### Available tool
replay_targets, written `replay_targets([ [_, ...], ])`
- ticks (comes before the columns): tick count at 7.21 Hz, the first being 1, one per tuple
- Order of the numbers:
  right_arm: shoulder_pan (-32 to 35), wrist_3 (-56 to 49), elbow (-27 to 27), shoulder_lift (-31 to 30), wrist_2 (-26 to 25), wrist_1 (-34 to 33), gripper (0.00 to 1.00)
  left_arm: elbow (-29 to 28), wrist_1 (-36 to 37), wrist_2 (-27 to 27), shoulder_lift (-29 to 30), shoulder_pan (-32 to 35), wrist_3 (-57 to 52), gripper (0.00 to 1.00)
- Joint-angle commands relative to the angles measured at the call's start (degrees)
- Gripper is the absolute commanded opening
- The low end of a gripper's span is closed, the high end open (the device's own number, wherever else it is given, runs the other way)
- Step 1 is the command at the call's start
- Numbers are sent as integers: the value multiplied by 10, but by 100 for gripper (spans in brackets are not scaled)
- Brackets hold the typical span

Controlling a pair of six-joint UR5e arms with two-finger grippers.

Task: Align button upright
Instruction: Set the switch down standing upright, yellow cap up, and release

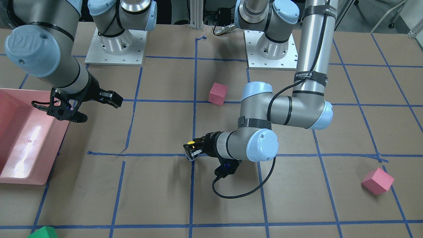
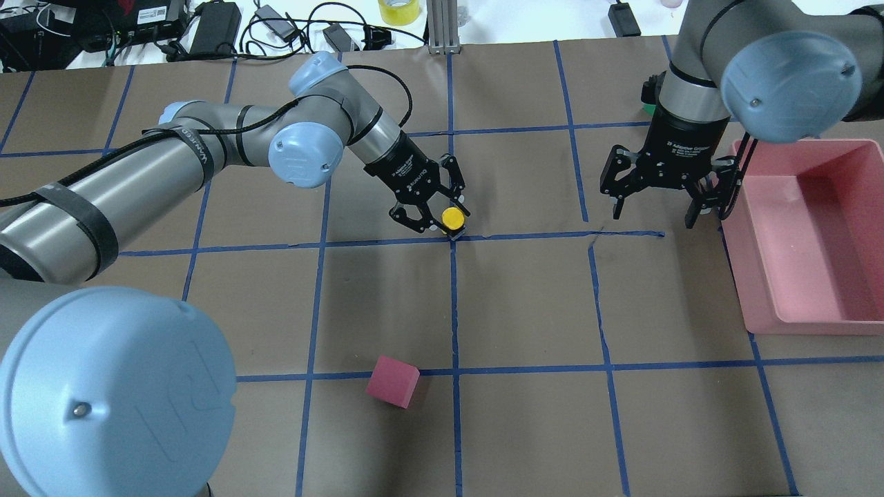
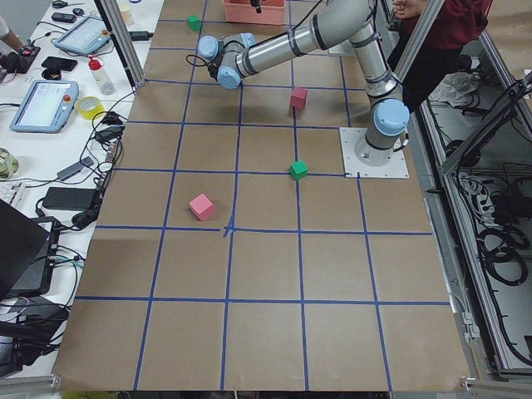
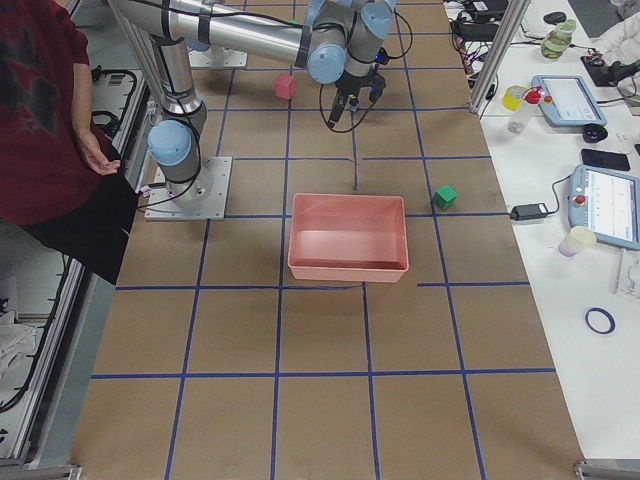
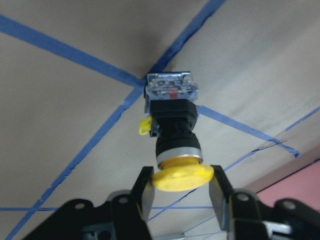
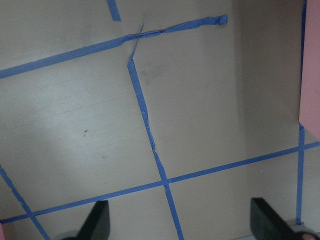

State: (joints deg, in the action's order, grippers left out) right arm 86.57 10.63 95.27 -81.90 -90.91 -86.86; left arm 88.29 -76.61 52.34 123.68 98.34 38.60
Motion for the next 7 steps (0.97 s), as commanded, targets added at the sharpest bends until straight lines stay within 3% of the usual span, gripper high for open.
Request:
replay_targets([
  [1, 0, -5, 0, 2, 0, 0, 100, 0, -6, 2, -2, -1, 1, 2],
  [2, 0, -5, 4, 2, -1, 2, 100, 0, -6, 15, -12, -1, 1, 99],
  [4, 0, -6, 6, 2, -1, -2, 100, -2, -6, 17, -25, -5, -1, 100],
  [5, 0, -6, 6, 2, -3, -1, 100, -10, -20, 62, -49, -16, -7, 100],
  [7, 0, -7, 4, 3, -9, -3, 100, -54, -129, 79, -108, -28, -20, 100],
])
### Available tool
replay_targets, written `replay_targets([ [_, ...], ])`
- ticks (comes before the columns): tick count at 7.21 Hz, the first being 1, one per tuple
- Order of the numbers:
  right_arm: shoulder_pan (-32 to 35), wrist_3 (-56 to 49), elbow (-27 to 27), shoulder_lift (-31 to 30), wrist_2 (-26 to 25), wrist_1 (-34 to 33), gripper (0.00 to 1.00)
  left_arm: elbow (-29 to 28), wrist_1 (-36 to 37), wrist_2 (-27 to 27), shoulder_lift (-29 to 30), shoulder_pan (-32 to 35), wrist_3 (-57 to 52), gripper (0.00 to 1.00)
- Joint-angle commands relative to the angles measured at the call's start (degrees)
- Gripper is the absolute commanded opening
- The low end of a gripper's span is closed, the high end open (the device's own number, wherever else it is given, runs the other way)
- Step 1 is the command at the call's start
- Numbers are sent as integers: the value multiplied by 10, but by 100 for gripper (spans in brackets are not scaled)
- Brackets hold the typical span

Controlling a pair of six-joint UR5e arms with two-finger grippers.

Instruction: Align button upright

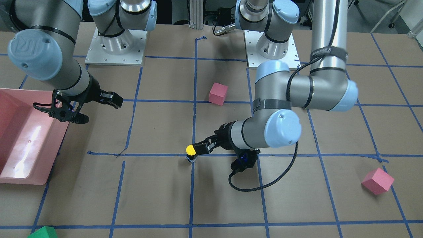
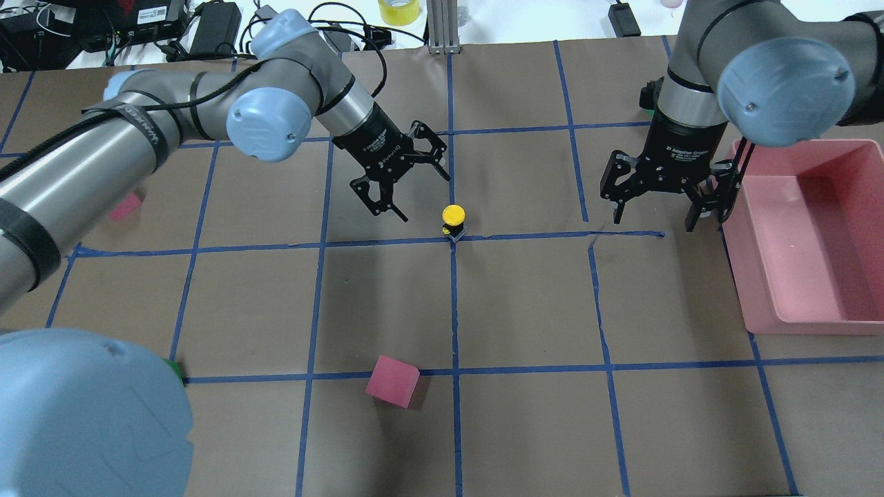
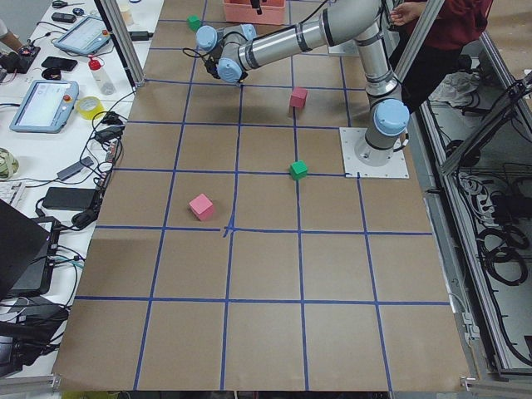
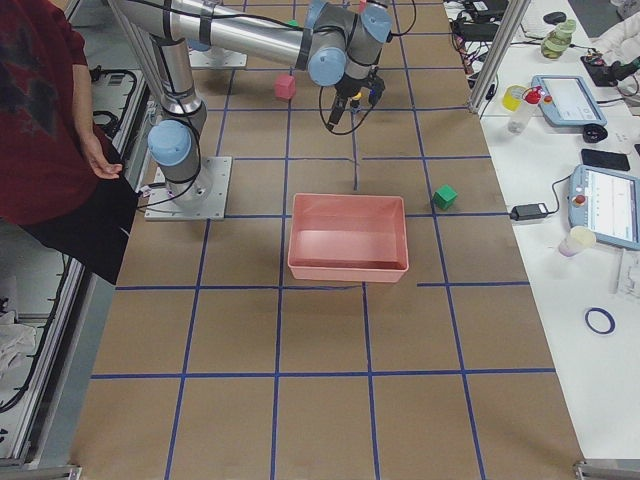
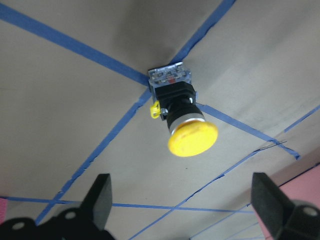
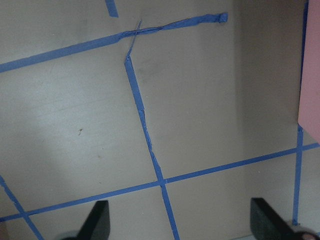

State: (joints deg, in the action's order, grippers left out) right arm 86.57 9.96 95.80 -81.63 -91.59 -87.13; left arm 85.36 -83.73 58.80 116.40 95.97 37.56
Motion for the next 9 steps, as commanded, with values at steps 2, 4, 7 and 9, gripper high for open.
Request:
replay_targets([
  [2, -1, -13, -3, 0, -3, -2, 100, -12, -70, 131, -118, 0, -55, 100],
  [4, -5, -12, -1, 1, -4, -3, 100, 10, -65, 249, -192, -4, -262, 100],
  [7, -5, -12, 1, 1, -6, -8, 100, 12, -29, 287, -240, -54, -399, 100],
  [9, -5, -12, 1, 1, -6, -9, 100, 14, -23, 289, -261, -61, -419, 100],
])
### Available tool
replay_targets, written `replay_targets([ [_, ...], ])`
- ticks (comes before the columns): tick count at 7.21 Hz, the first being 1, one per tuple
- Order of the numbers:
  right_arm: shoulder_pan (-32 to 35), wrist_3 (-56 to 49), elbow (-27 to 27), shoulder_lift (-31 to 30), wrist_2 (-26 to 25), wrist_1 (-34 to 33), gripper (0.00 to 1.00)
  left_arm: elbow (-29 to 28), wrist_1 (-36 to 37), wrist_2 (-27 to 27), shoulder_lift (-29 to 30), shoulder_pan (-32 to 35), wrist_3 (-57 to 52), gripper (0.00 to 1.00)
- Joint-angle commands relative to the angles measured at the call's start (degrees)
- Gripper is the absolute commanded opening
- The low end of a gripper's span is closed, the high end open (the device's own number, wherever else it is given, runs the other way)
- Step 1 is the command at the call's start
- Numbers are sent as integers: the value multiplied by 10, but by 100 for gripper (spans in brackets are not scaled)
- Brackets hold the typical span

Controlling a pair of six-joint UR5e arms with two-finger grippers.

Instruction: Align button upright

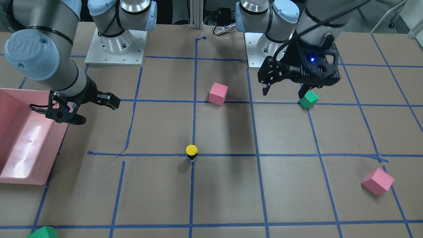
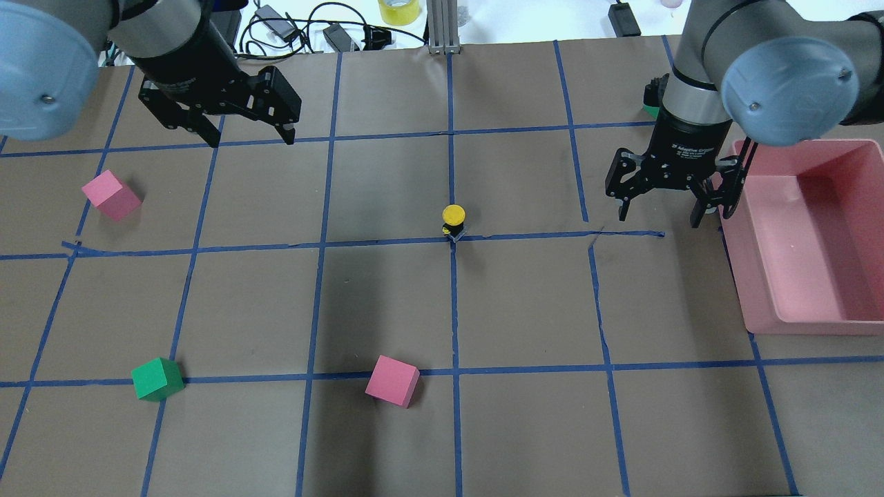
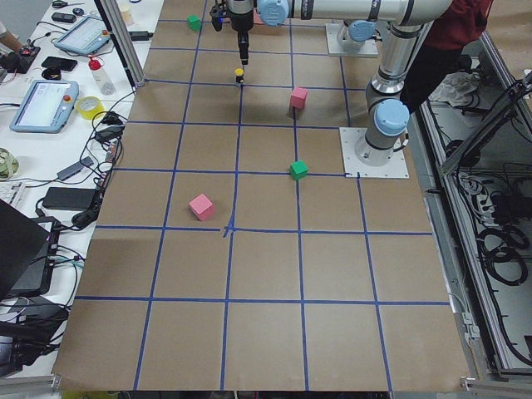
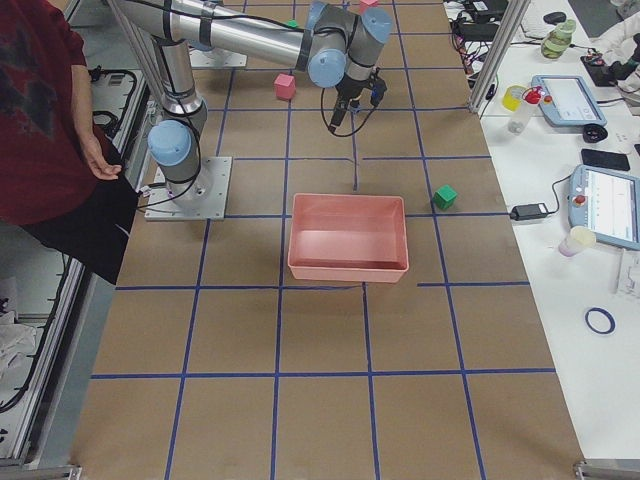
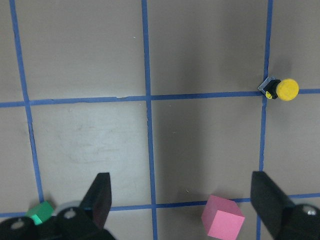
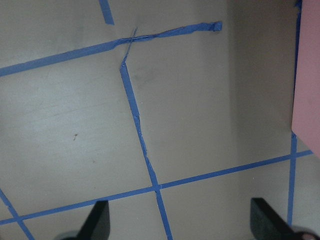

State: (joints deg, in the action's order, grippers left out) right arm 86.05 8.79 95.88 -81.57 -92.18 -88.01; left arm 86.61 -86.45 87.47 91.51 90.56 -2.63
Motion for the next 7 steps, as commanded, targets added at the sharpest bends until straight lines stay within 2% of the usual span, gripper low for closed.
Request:
replay_targets([
  [1, 0, 0, 0, 0, 0, -1, 100, 3, 0, 2, -17, -8, -18, 100],
  [4, 6, 5, -2, -6, 2, 4, 100, 15, 5, 1, -20, -12, -18, 100],
  [7, 8, -2, -27, -19, 3, -15, 100, 15, 6, 1, -20, -16, -18, 100],
])
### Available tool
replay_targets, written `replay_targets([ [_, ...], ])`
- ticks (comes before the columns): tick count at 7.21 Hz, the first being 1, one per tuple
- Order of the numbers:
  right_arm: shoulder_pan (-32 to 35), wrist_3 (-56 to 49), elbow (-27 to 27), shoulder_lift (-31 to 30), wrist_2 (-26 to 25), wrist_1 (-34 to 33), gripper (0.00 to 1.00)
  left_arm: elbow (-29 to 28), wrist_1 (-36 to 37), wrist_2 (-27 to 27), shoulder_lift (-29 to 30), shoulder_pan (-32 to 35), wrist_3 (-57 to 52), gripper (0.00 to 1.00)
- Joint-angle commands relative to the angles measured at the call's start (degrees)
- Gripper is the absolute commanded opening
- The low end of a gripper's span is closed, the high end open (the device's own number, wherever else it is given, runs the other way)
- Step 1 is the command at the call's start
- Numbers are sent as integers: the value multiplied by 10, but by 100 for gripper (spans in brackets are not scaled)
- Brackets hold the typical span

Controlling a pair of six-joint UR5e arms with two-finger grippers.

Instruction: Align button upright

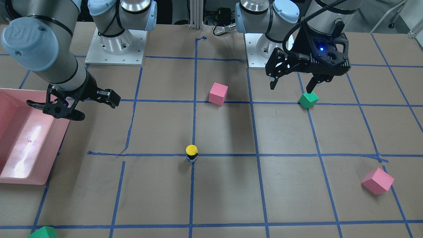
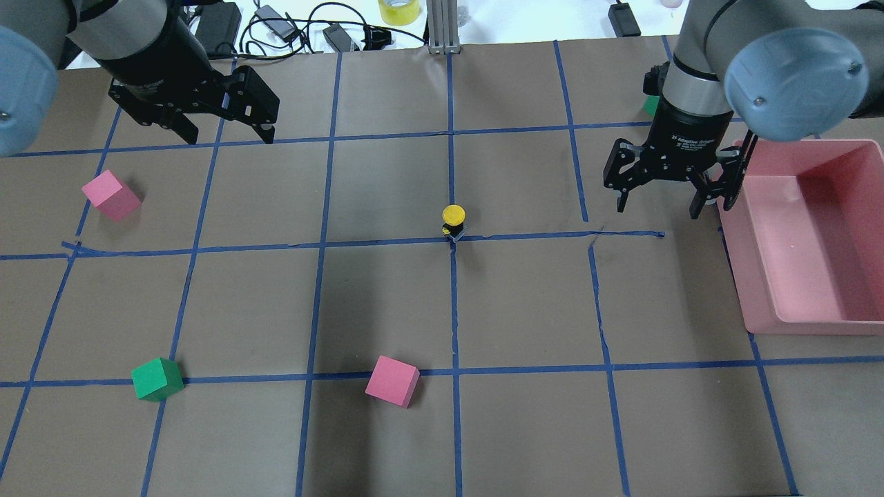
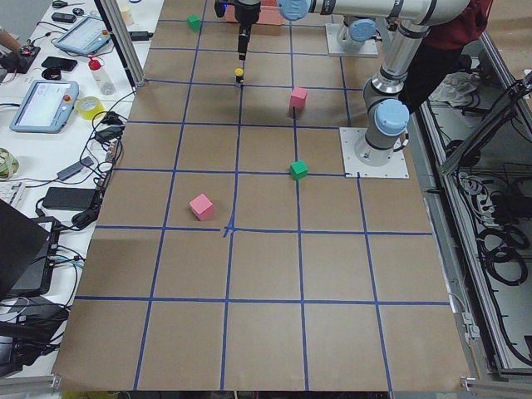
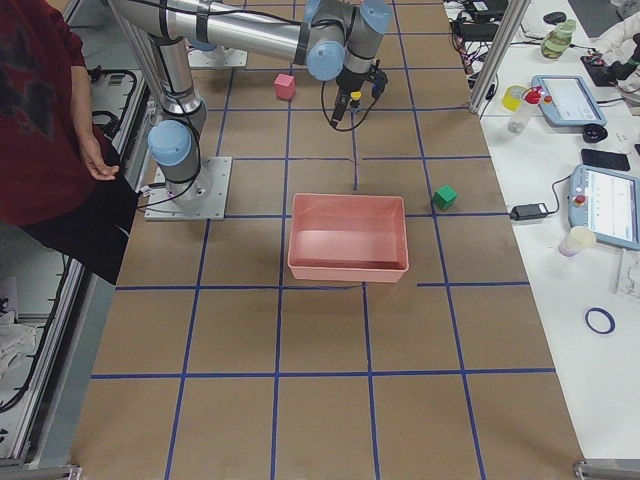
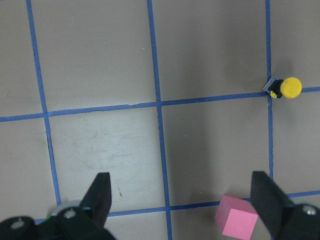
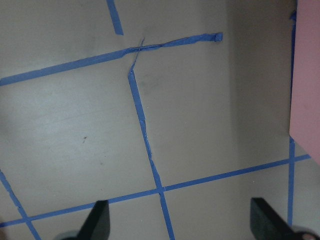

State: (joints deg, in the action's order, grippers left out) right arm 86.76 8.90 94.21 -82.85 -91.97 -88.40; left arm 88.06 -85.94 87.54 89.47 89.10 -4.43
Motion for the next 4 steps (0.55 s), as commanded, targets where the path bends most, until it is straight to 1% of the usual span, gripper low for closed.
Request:
replay_targets([
  [1, 2, -6, -26, -16, 11, -33, 100, 0, 0, 0, 0, -2, 0, 100],
  [2, 7, -9, -56, -47, 15, -32, 100, 1, 0, 1, 0, -2, 0, 100],
  [4, 15, -14, -105, -79, 16, -27, 100, 1, 0, 1, 0, -2, -1, 100],
])
